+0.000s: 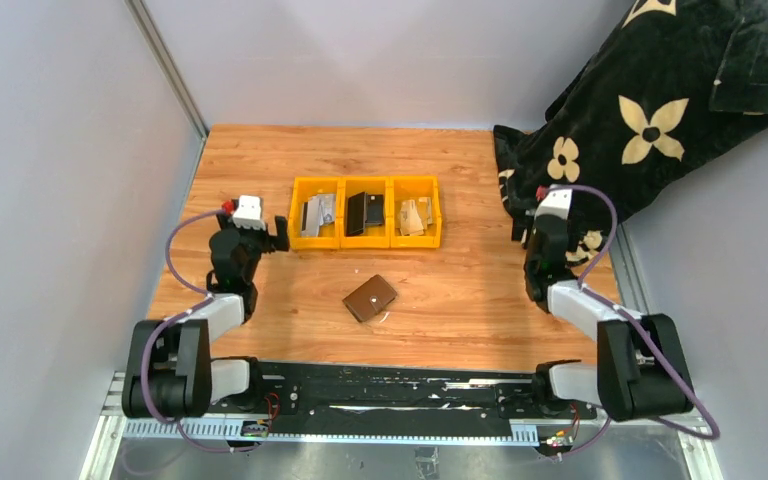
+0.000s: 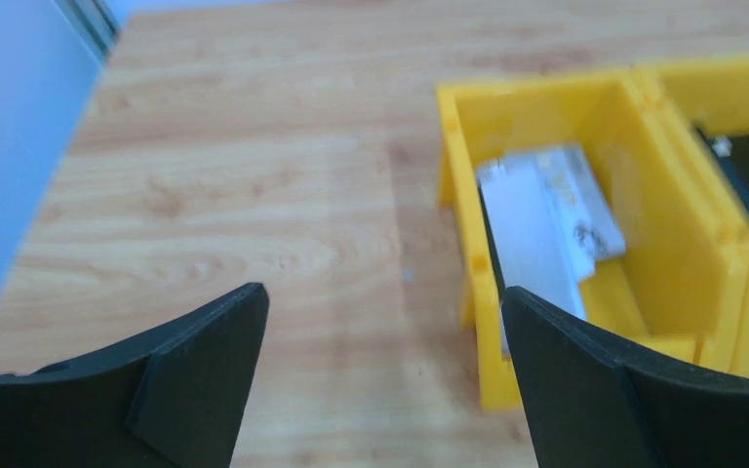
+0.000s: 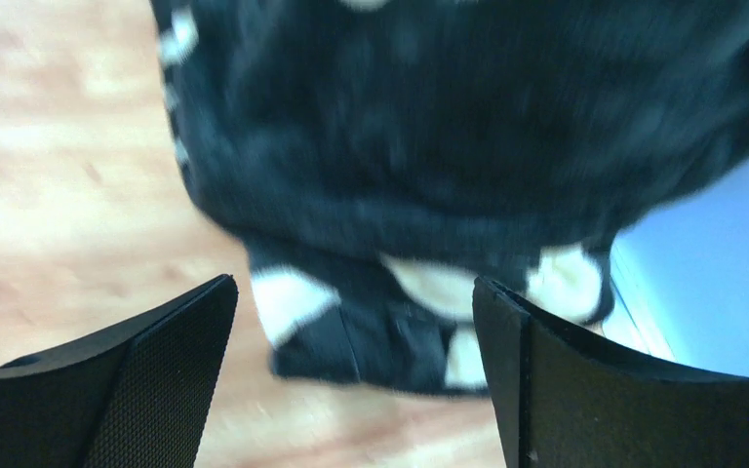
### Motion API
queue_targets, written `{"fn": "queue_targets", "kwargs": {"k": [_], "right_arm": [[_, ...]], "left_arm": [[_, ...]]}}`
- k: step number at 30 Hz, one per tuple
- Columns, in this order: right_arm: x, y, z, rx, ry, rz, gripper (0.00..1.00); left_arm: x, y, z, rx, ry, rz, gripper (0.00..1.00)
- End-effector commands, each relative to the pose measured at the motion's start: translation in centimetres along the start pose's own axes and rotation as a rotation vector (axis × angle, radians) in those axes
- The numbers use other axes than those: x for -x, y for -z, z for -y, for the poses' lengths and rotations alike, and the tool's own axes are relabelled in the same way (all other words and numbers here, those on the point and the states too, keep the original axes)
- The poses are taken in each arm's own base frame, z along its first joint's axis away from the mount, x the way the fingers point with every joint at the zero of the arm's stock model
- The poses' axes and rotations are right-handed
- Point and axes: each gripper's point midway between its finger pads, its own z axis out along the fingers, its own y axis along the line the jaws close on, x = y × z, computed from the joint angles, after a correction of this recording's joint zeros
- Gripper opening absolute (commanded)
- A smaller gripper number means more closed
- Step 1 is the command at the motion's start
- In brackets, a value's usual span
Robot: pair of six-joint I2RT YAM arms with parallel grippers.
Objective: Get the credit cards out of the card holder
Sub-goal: Open the card holder at the center of the board.
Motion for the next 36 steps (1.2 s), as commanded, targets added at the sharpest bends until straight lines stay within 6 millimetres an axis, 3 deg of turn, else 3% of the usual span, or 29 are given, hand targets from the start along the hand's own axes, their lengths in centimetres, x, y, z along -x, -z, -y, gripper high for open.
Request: {"fn": "queue_targets", "kwargs": {"k": [1,4,7,8,10,16,24,28,33,36], "right_arm": [[4.0,0.7,-0.7,0.03,-0.072,-0.092,0.94],[5.8,0.5,-1.7,0.055,-0.321,-0.132,0.98],[5.9,0.5,-3.2,0.184,-0.553,-0.279,1.0],[6.3,0.9,-4.8,0.312,-0.611,-0.307,1.0],[6.9,1.3,-6.1,0.403,-0.628,-0.312,1.0],[6.1,6.3,-11.9,0.434,-0.418,-0.427,1.0],[3.1,17.6,-23.5,0.608,-0.174,-0.514,1.0],[1.6,22.2,-28.0,0.69,-0.08,-0.553,1.0],[0.3,25.9,-32.4,0.703,0.136,-0.511,1.0],[-0.4,26.5,-34.5,0.684,0.272,-0.489,1.0]], "left_arm": [[3.2,-0.7,-0.6,-0.028,-0.039,-0.063,1.0],[3.2,-0.4,-0.8,-0.059,-0.046,-0.178,1.0],[4.5,0.2,-1.1,-0.082,-0.041,-0.238,1.0],[4.9,0.5,-1.2,-0.088,-0.037,-0.257,1.0],[5.2,1.3,-1.0,-0.128,-0.022,-0.317,1.0],[6.4,3.4,-0.5,-0.198,-0.002,-0.427,1.0],[7.1,5.9,-0.2,-0.215,-0.01,-0.485,1.0],[7.2,6.6,0.0,-0.223,-0.022,-0.486,1.0],[7.3,7.4,0.3,-0.242,-0.029,-0.497,1.0],[7.6,7.8,0.5,-0.253,-0.033,-0.497,1.0]]}}
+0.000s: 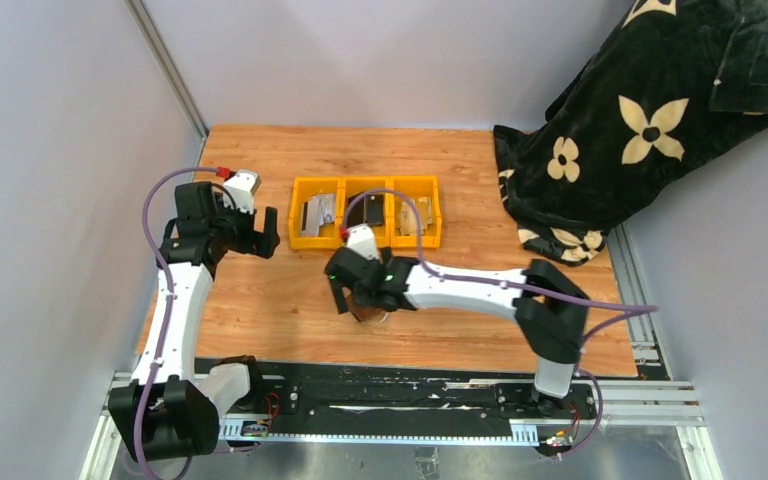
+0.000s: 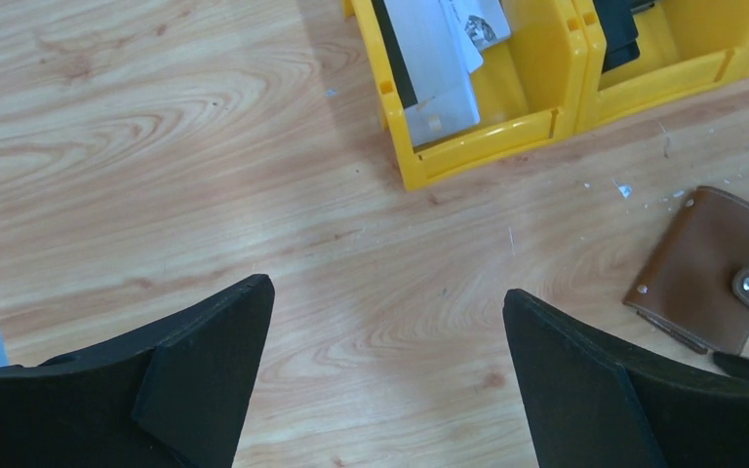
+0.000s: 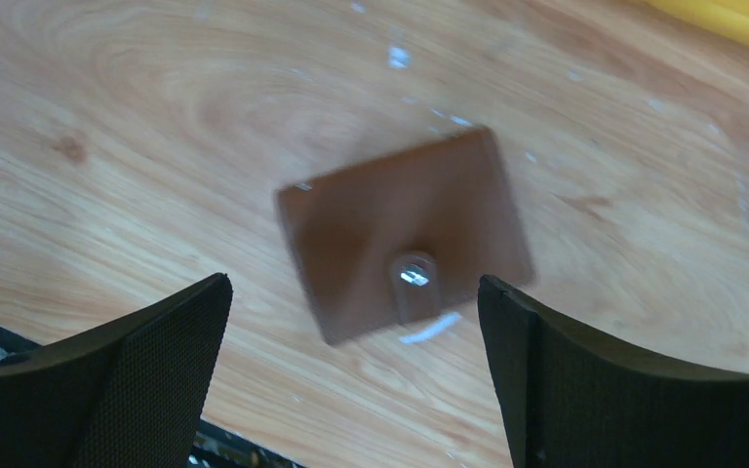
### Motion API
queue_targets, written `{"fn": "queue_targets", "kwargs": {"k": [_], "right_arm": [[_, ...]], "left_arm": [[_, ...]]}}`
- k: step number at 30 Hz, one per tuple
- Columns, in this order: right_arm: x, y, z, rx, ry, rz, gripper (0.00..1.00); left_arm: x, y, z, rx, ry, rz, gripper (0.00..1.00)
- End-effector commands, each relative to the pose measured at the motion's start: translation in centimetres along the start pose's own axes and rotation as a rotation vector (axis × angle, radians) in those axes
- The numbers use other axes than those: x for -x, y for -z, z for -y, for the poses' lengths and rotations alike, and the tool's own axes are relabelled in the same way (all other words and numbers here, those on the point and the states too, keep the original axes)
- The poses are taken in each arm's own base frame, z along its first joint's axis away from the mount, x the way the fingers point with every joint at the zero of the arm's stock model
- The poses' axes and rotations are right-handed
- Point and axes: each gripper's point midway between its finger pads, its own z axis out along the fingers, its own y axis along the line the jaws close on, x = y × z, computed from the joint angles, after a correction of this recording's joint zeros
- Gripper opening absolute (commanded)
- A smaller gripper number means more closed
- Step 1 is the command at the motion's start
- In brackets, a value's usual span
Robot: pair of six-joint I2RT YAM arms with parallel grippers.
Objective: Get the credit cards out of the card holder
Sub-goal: Open the card holder at the center of the board.
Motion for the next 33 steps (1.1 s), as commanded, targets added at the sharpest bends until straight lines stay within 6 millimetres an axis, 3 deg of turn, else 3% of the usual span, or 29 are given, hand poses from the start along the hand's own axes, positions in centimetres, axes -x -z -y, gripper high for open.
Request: {"fn": "queue_targets", "kwargs": {"k": [1,8,13,25,33], "right_arm": [[-0.5,-0.9,-1.1,-0.136,0.174,-0.029,1.0],[-2.2,-2.6,-1.8,-0.142,0.249,-0.075,0.96],[-3.7,-2.8,0.5,-0.205,0.292,-0.092,0.94],[-5.1,0.1,5.4,-0.26,0.316,-0.051,0.92],[-5.4,1.6,6.3,-0.162,0.28,-0.082,0.93]], "left_arm": [[0.6,1.4,0.6,-0.022,-0.024,0.007,1.0],[1.0,2.0,0.1,0.0,-0.038,0.012,1.0],[1.6,1.9,0.2,-0.022,-0.017,0.006,1.0],[2.4,2.2,1.7,-0.106,0.009,0.024,1.0],[2.3,2.4,2.0,-0.115,0.013,0.024,1.0]]}}
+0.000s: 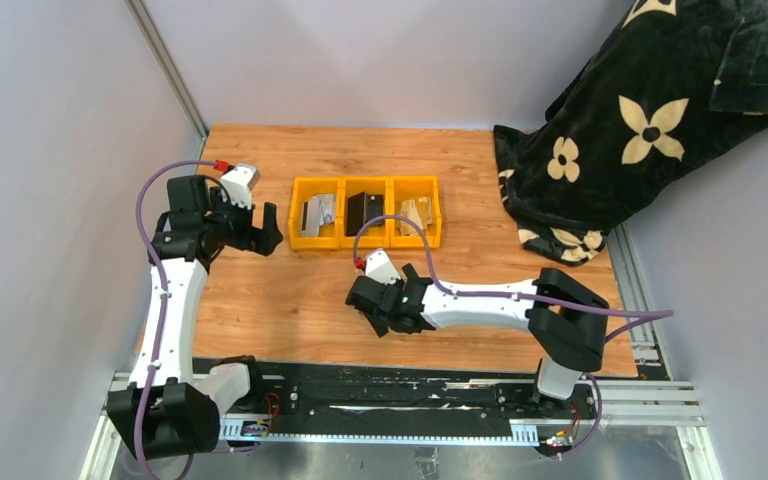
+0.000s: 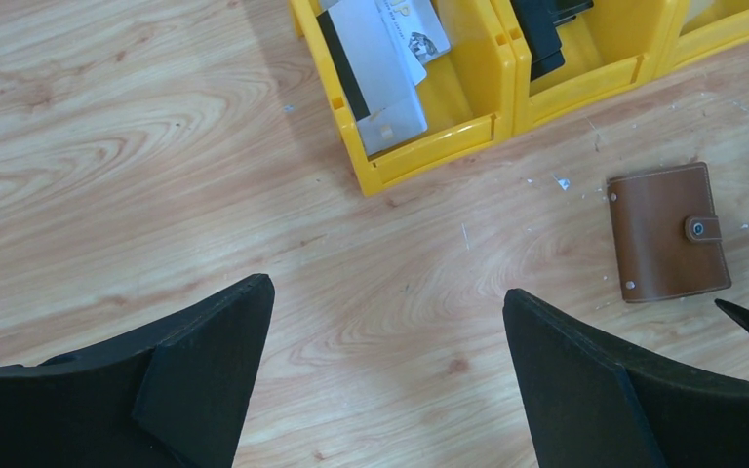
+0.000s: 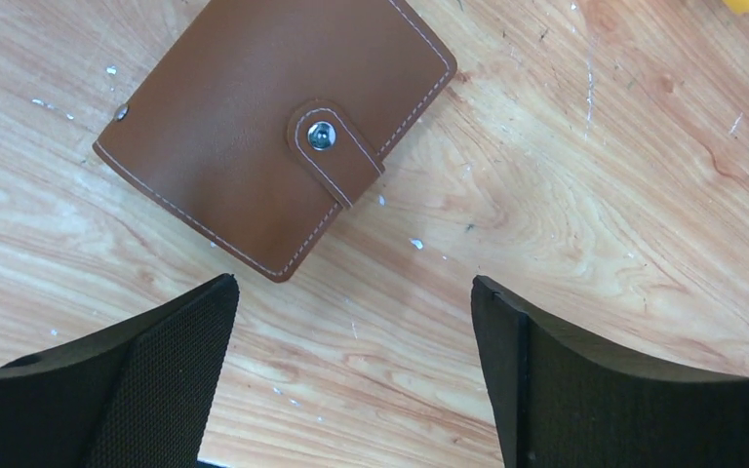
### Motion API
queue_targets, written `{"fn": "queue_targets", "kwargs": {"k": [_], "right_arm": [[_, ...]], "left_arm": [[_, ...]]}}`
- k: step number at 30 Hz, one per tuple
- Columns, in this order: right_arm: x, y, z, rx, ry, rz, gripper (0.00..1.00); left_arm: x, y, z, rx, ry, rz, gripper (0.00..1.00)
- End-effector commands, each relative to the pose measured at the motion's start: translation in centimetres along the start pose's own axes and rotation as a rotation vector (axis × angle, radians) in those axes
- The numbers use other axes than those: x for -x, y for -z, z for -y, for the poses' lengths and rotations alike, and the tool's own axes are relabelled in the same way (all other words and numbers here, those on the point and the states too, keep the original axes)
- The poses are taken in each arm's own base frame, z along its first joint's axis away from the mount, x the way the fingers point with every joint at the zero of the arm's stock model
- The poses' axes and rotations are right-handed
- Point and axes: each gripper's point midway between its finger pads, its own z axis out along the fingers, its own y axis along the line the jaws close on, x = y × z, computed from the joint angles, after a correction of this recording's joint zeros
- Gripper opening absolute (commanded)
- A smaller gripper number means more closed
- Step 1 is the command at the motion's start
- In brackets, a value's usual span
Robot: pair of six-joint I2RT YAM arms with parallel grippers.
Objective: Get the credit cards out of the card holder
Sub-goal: Open the card holder at the center of the board.
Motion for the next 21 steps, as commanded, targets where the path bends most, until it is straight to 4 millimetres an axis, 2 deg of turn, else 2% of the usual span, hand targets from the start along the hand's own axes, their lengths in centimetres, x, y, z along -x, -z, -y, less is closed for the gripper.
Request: {"fn": "queue_targets", "kwargs": {"k": [1,5,10,17,21], "right_arm": [[0.5,1.3,0.6,0.089,-0.051,0.001,0.94],[2.8,2.6,-1.1,0.206,-0.16,0.035,0.98],[4.4,1.9,-3.6,0.212,-0.271,-0.031,0.98],[5.2,-0.9,-3.0,0.014,-0.287,-0.068,0.98],[5.4,-1.6,-2.5,-0.067,-0.278,-0.06,0.98]], "left_arm": [[0.7,0.8,0.6,-0.021,0.009,0.017,1.0],[1.0,1.0,1.0,-0.037,0.007,0.034,1.0],[1.2,1.3,1.1,-0.039,0.009,0.034,1.0],[1.3,1.7,1.3,-0.041,-0.005,0.036,1.0],[1.5,2.0,1.4,-0.042,-0.016,0.041,1.0]]}}
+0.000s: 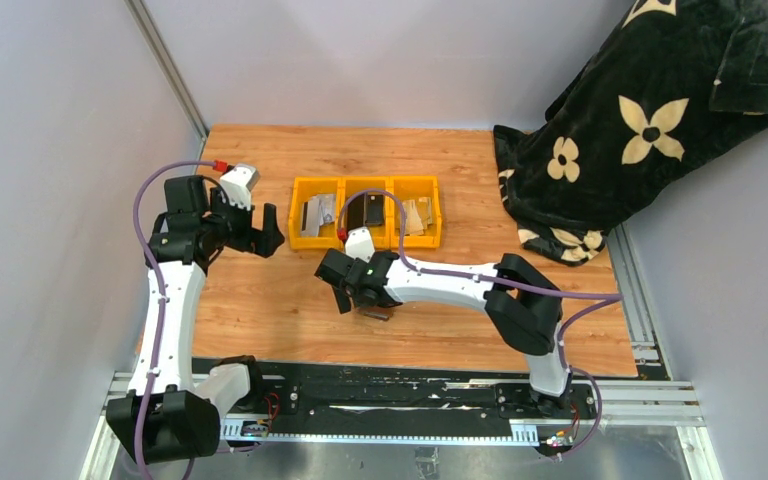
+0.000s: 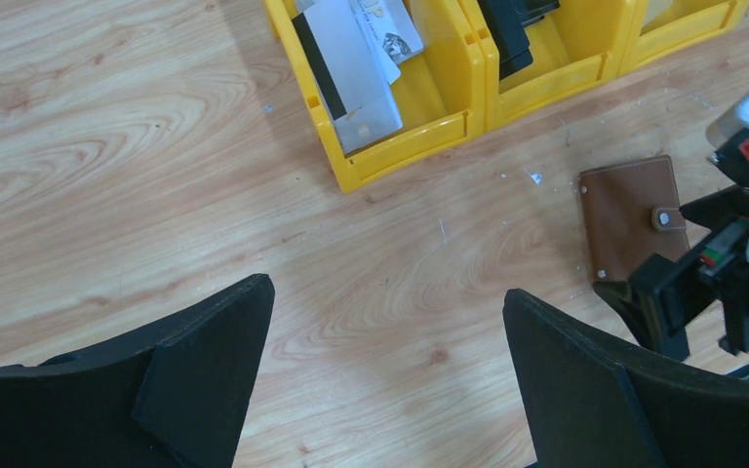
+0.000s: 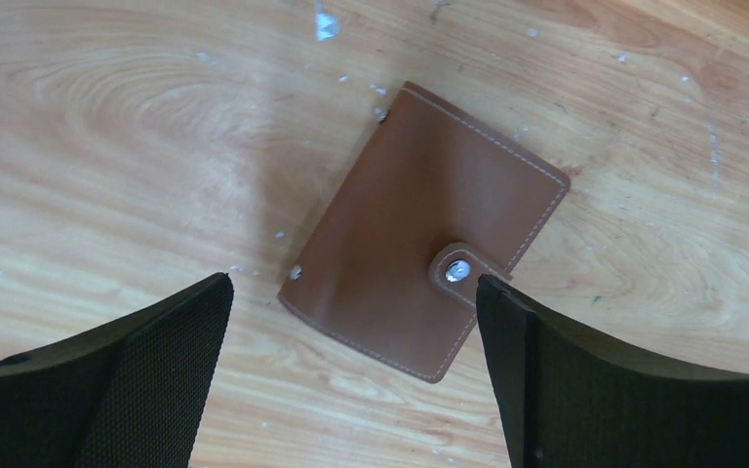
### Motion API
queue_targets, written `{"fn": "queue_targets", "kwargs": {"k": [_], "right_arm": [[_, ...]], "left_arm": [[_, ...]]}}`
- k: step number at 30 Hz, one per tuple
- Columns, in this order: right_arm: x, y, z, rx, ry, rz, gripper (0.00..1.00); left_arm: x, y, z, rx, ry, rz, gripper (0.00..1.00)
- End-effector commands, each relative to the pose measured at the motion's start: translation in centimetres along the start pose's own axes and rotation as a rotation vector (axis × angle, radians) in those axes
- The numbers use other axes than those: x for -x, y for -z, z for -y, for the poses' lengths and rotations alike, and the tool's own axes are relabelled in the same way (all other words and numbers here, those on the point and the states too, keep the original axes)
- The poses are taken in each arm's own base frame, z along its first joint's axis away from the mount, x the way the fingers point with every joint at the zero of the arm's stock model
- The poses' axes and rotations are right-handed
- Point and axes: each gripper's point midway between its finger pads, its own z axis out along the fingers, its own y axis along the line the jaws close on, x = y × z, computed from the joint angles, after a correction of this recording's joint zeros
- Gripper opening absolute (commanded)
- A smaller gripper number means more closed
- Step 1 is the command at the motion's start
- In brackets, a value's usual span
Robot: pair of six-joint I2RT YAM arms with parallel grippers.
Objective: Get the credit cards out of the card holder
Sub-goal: Open the card holder at the center of the board.
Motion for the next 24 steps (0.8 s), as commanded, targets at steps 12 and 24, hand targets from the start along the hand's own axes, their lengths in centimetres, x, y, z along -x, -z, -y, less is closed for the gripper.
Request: {"fn": "queue_targets", "kwargs": {"k": [12,24], "right_arm": [[-3.4,-0.6,5.4,-0.267,0.023,-0.019,0.99],[-3.5,-0.9,1.6,0.003,0.023,-0.032,0.99]], "left_arm": [[1.5,1.1,0.4,-0.01,-0.024,0.04,1.0],[1.8,1.6,1.2,-0.036,-0.021,0.053,1.0]]}}
